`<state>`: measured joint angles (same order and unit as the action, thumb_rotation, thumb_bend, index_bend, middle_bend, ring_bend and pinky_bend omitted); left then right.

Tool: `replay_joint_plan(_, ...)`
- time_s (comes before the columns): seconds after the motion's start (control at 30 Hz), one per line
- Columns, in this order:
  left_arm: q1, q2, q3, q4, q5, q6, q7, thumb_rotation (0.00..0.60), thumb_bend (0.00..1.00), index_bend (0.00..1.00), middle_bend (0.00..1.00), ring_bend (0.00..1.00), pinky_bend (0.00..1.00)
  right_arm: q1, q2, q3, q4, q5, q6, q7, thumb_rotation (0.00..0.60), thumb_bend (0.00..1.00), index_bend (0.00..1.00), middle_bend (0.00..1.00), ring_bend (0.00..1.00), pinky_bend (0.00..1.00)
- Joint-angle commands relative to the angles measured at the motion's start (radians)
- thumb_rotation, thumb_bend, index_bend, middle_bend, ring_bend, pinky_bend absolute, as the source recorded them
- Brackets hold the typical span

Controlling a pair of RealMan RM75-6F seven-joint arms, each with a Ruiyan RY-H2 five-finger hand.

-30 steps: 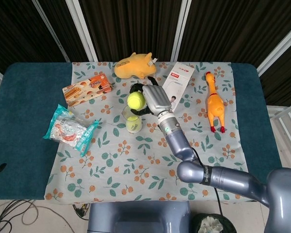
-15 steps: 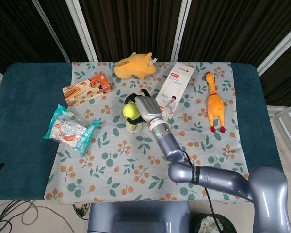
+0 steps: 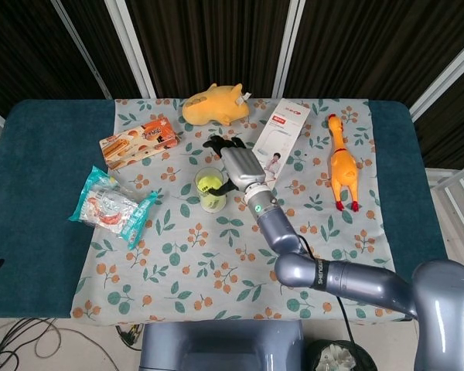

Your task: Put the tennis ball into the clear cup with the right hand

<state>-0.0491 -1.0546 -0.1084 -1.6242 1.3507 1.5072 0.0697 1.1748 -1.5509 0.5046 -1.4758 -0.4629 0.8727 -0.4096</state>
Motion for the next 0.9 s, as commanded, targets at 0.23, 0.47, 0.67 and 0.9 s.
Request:
replay_joint_plan(0.23,0.003,-0.003,-0.001,-0.003,-0.002,0.007,0.010,0.600,0.00,0.06,0.00,0.00,0.07,-0.292,0.310,-0.050,-0.315,-0.277,0.171,0.140,0.600,0.21,0.18,0.11,0.14,0.00)
replay_joint_plan(0.47,0.005,-0.008,0.000,-0.006,0.003,0.017,0.027,0.600,0.00,0.06,0.00,0.00,0.07,-0.571,0.471,-0.239,-0.398,-0.646,0.307,0.300,0.600,0.21,0.18,0.11,0.14,0.00)
replay_joint_plan(0.67,0.002,-0.016,0.001,-0.005,0.002,0.015,0.043,0.600,0.00,0.06,0.00,0.00,0.07,-0.781,0.468,-0.427,-0.327,-0.949,0.554,0.300,0.600,0.21,0.18,0.11,0.14,0.00)
replay_joint_plan(0.9,-0.002,-0.027,0.006,-0.001,0.013,0.014,0.063,0.600,0.00,0.06,0.00,0.00,0.07,-0.921,0.429,-0.531,-0.231,-1.001,0.670,0.233,0.600,0.21,0.18,0.11,0.14,0.00)
